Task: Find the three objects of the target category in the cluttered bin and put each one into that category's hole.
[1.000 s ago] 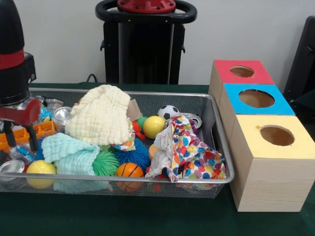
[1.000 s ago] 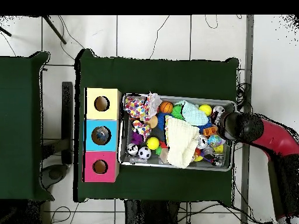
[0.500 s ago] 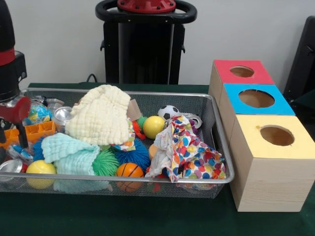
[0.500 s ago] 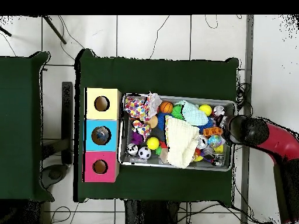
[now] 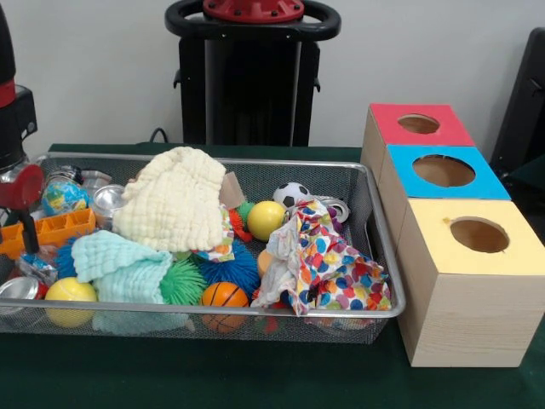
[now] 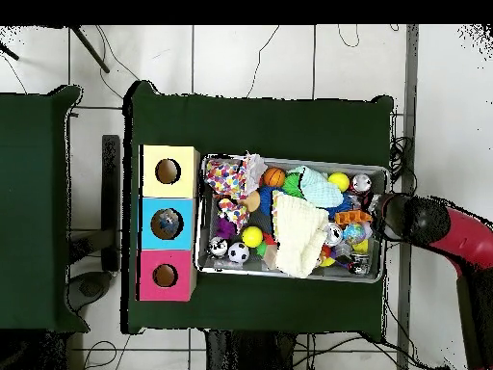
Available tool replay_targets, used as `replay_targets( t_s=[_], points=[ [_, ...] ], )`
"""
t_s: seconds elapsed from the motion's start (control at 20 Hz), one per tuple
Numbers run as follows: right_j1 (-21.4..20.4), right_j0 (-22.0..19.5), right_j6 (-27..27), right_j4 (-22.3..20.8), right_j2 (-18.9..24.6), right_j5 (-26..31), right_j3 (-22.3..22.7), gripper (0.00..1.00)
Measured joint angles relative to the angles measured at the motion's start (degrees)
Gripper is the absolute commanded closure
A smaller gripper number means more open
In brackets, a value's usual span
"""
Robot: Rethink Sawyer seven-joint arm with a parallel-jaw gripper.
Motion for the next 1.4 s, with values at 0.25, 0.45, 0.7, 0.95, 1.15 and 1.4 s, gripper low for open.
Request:
replay_targets(
  t_s=[0.25,0.45,0.7,0.95,1.15,1.4],
  points=[
    [-0.2,0.0,0.0,0.0,0.2,0.0,0.5,0.00],
    [-0.4,0.0,0.0,0.0,0.8,0.0,1.4,0.00],
    [-0.4,0.0,0.0,-0.1,1.9,0.0,2.9,0.00],
    [-0.9,0.1,0.0,-0.1,1.9,-0.1,4.2,0.00],
    [-1.3,0.3,0.0,-0.1,1.9,-0.3,4.7,0.00],
    [-1.2,0.6,0.0,-0.1,1.9,-1.2,4.8,0.00]
  ],
)
